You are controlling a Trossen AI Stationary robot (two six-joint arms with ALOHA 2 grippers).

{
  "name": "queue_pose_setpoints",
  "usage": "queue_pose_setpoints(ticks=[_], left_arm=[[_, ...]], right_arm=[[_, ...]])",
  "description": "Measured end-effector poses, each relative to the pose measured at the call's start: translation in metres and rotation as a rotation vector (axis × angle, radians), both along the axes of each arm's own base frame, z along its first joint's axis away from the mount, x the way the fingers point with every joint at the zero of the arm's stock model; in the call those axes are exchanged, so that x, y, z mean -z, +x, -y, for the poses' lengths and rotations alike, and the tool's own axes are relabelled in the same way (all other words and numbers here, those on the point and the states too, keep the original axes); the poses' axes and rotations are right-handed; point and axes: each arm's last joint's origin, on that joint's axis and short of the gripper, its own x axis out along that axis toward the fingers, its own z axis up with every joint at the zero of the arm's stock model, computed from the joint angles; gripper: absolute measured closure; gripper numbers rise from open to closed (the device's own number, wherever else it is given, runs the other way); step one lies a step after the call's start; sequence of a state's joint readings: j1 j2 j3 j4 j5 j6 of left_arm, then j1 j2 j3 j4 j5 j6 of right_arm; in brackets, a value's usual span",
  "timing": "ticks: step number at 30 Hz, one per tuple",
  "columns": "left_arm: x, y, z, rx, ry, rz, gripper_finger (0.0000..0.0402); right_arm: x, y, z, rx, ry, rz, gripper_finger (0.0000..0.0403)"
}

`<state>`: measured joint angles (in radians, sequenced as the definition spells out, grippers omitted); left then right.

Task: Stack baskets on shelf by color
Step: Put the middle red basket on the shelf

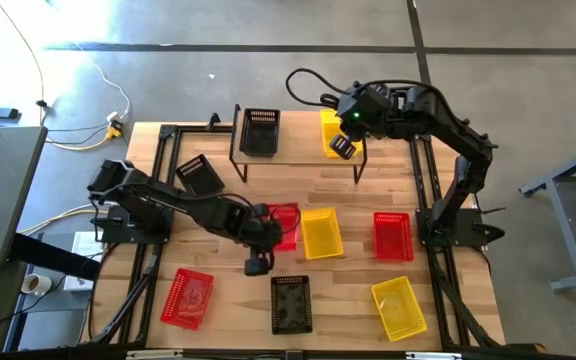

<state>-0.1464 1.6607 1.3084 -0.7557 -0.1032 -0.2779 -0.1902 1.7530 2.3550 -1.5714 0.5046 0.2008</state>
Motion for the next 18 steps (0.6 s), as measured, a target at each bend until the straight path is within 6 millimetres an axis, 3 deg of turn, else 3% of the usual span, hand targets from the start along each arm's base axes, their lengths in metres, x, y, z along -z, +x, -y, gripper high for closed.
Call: queue_pose_setpoints(ticks=[8,18], left_arm=[[-0.048,-0.008,-0.013,-0.029,0.054,0.089,0.0400],[-0.096,-0.006,-0.037,-0.006,0.255,0.199,0.0401]], right_arm=[[-0.002,-0.003,-0.001,0.015,0.005,0.019,0.0336],[-0.003,-0.003,0.000,0.075,-0.010,0.042,0.0336]])
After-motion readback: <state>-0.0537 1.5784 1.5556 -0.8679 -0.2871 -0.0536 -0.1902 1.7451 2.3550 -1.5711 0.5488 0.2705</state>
